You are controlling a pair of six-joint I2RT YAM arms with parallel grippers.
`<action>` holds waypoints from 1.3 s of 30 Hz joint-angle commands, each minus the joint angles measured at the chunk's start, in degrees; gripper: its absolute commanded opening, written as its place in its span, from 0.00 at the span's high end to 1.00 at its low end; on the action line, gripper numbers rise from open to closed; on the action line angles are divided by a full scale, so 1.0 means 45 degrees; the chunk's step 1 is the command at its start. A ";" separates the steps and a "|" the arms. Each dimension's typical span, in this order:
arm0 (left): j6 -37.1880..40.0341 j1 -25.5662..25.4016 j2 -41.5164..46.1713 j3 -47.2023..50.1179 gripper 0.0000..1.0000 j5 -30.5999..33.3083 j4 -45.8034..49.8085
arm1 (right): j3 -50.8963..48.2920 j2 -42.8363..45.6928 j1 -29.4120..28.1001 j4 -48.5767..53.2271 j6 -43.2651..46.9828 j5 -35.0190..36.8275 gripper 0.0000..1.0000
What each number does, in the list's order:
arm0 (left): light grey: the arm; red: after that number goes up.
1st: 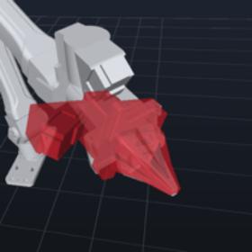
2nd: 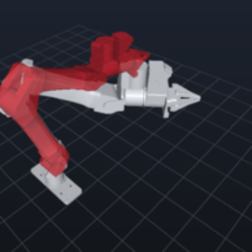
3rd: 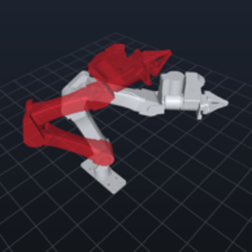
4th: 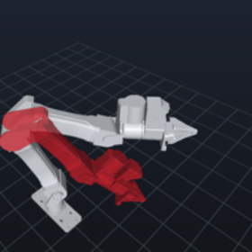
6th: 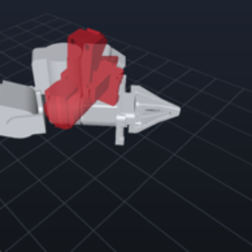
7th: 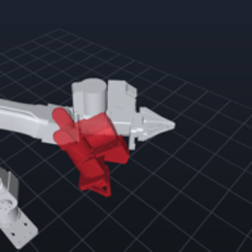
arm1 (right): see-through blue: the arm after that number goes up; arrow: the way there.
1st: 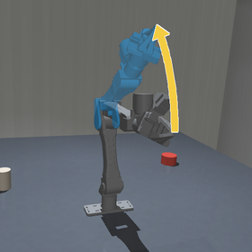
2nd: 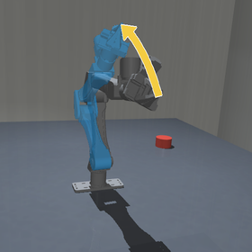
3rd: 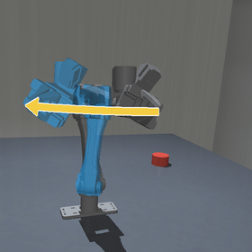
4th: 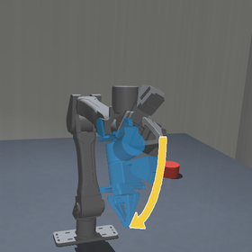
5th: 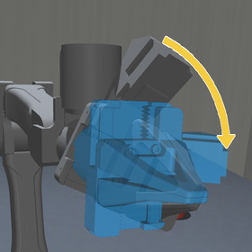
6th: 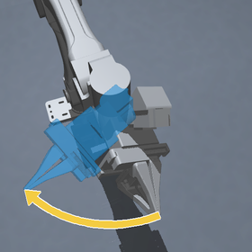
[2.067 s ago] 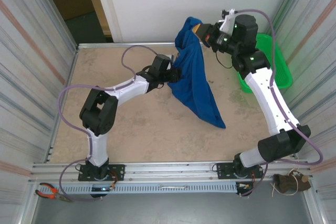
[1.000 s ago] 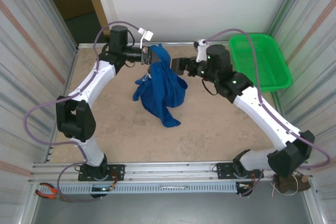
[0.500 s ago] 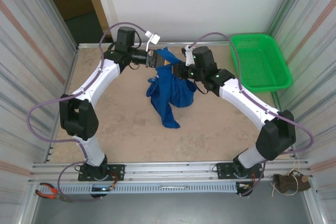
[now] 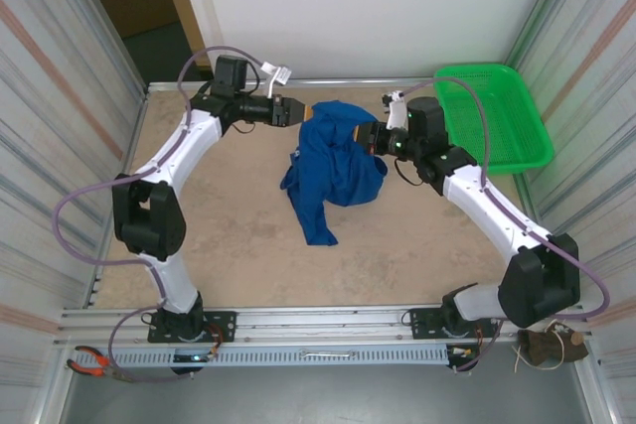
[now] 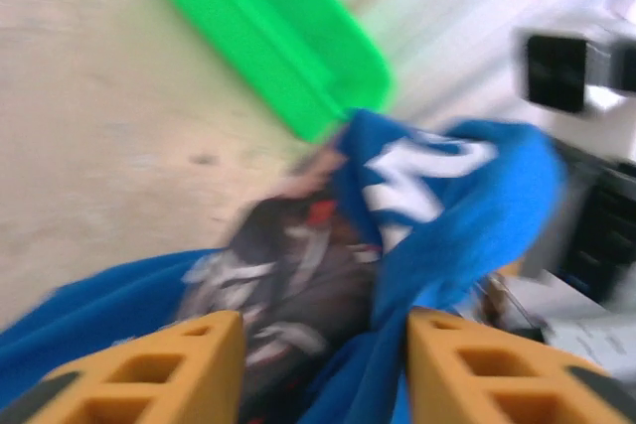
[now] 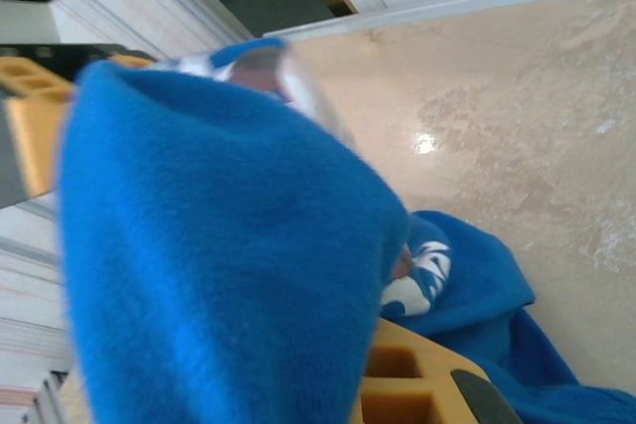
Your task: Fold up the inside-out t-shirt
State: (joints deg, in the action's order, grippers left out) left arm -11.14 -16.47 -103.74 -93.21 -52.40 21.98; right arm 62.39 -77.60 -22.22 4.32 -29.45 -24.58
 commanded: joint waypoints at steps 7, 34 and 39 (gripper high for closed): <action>-0.1442 -0.1504 0.4576 0.5077 0.43 0.7376 -0.3201 | -0.0207 0.0212 -0.0044 -0.1149 -0.1704 -0.1587 1.00; -0.1822 -0.3910 0.0266 0.3695 0.58 0.7416 -0.3526 | -0.1141 0.0554 -0.0277 -0.2788 -0.3410 -0.1709 1.00; -0.3060 -0.2577 0.1106 0.4756 1.00 0.3143 -0.6442 | -0.2234 0.0756 0.0452 -0.2966 -0.3722 -0.0887 1.00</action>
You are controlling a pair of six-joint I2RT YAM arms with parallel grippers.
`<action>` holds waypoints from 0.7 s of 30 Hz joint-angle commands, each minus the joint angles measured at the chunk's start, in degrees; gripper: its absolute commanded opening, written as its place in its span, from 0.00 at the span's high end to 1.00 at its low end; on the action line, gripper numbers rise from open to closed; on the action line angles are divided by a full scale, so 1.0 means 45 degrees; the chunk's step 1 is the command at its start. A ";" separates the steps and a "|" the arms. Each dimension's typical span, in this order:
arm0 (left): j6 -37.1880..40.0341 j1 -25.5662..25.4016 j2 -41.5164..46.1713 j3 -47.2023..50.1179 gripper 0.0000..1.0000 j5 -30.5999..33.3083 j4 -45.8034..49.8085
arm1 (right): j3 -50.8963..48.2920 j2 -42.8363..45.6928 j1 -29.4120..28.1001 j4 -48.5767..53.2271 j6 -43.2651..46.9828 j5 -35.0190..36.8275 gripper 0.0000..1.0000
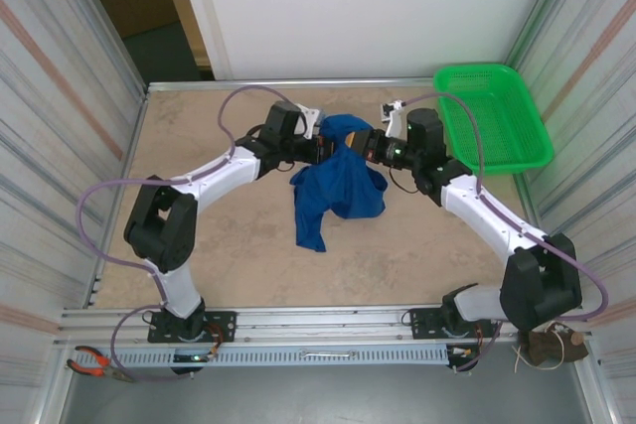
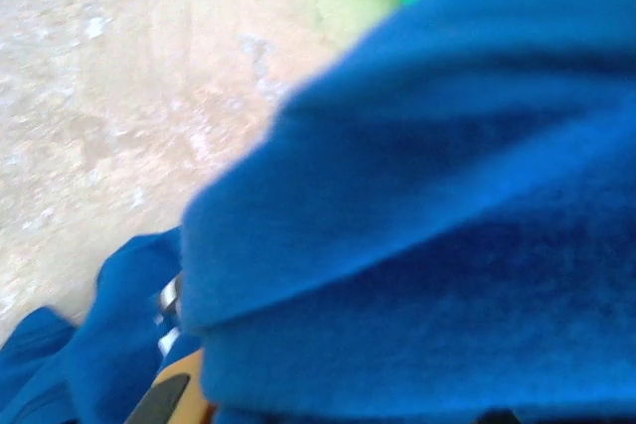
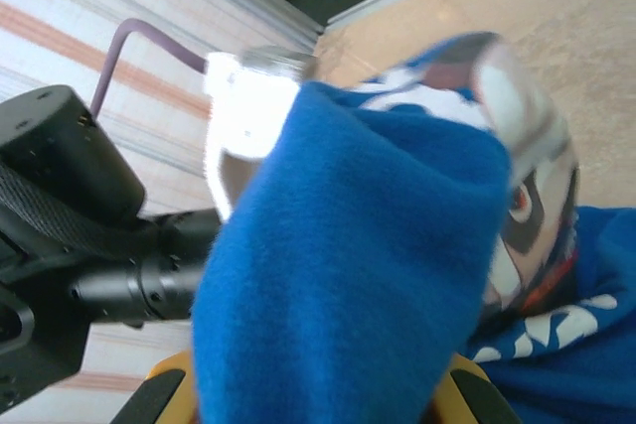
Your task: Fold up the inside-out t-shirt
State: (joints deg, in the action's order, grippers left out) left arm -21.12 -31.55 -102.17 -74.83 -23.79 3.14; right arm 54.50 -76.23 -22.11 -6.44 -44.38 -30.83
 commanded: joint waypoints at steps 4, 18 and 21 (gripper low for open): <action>-0.2031 0.1763 0.1487 0.1533 1.00 -0.6422 -0.4711 | -0.1235 -0.0019 0.0951 -0.0671 -0.0698 0.1664 1.00; -0.4331 0.2332 0.1213 0.1492 1.00 -1.0487 -0.7409 | 0.0247 0.1127 -0.0729 0.4720 0.1191 0.6008 0.37; -0.4203 0.2353 0.1142 0.1414 1.00 -1.0407 -0.7101 | 0.0359 0.2305 -0.1972 0.5198 0.1846 0.7297 0.23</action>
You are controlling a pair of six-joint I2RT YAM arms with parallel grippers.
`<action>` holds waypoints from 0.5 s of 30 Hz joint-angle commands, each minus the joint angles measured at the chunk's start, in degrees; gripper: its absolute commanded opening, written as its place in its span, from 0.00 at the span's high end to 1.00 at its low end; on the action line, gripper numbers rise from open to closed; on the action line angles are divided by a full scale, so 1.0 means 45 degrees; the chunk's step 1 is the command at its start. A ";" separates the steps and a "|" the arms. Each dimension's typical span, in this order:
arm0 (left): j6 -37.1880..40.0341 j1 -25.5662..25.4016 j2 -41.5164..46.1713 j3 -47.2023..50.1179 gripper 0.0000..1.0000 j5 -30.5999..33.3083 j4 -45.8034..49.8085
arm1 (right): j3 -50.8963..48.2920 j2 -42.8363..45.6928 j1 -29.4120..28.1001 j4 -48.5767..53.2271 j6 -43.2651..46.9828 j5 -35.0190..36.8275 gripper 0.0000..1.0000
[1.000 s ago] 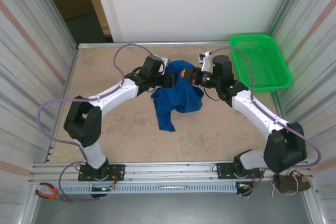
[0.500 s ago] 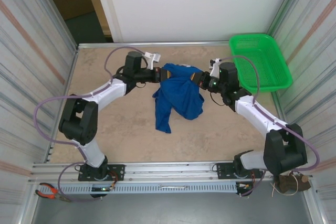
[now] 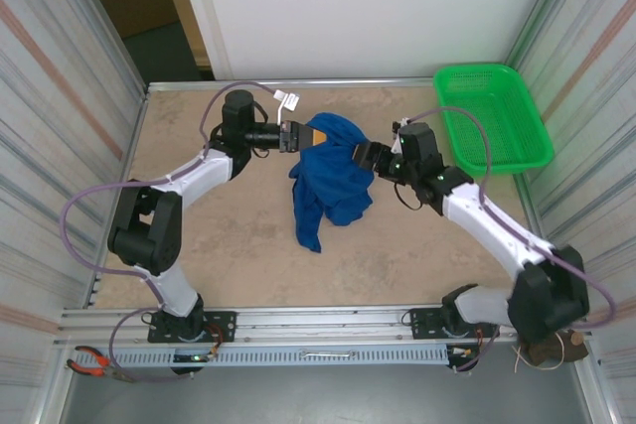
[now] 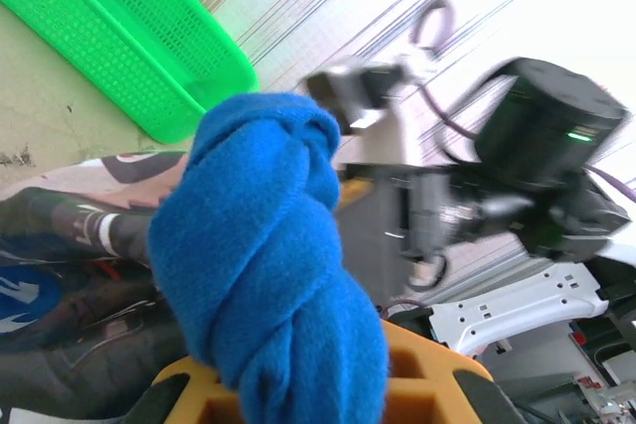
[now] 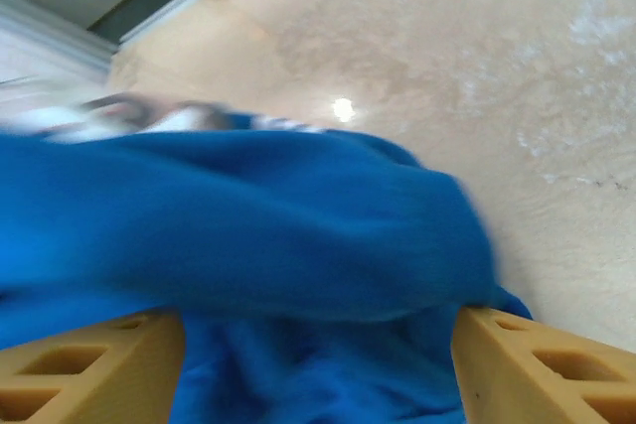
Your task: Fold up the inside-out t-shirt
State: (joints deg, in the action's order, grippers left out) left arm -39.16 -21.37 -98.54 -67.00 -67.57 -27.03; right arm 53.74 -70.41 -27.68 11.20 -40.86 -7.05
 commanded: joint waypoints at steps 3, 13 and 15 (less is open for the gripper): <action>-0.0125 0.0098 0.0277 -0.0390 1.00 -0.0780 -0.0256 | 0.1028 0.0841 -0.1124 0.1092 0.1665 0.2030 0.18; -0.0049 -0.0044 0.0578 -0.0506 1.00 -0.1130 0.0011 | 0.3563 -0.2867 -0.0819 0.0496 0.2751 0.0608 0.33; 0.0144 -0.0004 0.0694 -0.0494 1.00 -0.1181 0.0290 | 0.3429 -0.3090 -0.0262 0.0095 0.2634 -0.0448 0.73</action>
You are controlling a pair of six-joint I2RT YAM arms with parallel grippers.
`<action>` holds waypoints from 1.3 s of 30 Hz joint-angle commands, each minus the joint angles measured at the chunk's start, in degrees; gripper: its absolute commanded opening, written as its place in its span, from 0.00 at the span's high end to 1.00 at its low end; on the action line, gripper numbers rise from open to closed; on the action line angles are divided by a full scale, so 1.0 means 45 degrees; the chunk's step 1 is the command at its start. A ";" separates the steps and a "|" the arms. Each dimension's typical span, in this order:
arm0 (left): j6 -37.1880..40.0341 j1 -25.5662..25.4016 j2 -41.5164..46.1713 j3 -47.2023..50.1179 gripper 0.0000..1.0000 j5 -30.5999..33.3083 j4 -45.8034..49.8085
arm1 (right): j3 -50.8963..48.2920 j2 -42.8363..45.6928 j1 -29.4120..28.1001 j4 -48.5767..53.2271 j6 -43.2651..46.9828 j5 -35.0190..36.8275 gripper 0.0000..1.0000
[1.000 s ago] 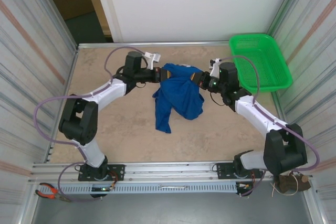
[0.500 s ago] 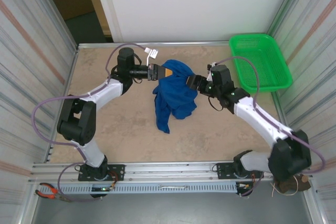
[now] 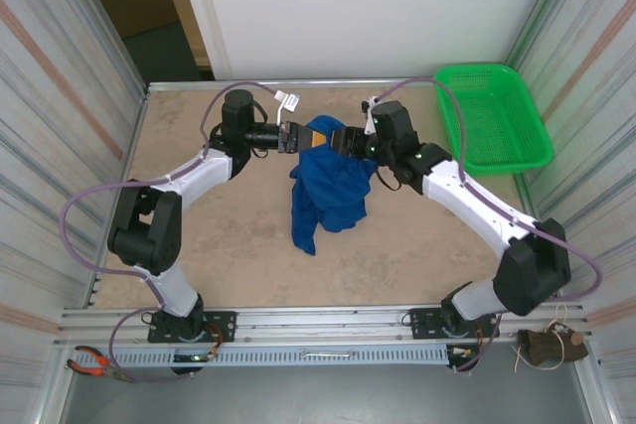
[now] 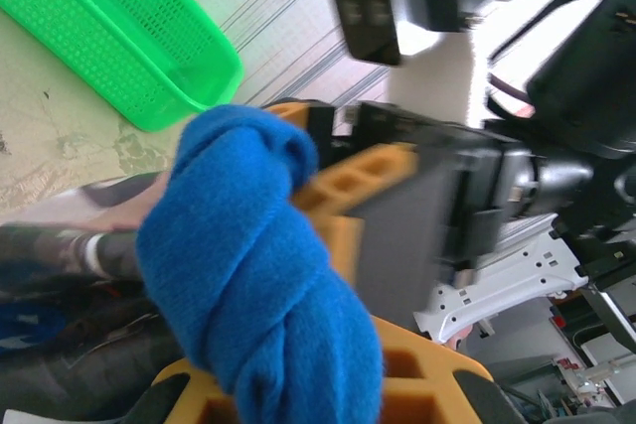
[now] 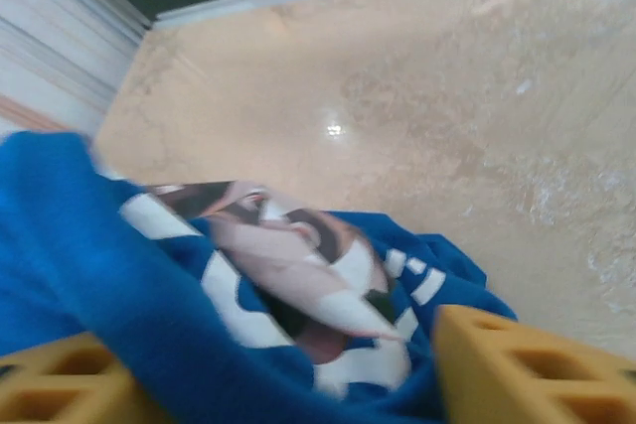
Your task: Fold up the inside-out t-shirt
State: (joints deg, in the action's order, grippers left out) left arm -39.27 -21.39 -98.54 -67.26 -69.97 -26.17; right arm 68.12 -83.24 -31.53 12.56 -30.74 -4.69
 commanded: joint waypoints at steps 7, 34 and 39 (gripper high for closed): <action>0.1084 0.1092 0.0886 0.0227 0.98 0.2068 0.1806 | -0.2076 0.1663 0.2658 -0.3454 -0.0883 -0.7161 1.00; 0.3994 -0.2069 0.4791 0.2838 0.48 1.0190 0.4165 | -0.3379 0.1195 0.3180 -0.8376 -0.3335 -1.1066 1.00; 0.3739 -0.2083 0.3707 0.2382 0.47 1.0462 0.3854 | -0.3360 0.1262 0.3096 -0.8338 -0.3338 -1.1048 1.00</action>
State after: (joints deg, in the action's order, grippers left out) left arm -23.75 -30.87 -79.68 -55.48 -27.31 -9.13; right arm 53.23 -77.65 -17.32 -22.74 -44.62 -52.80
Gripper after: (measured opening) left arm 0.529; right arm 0.053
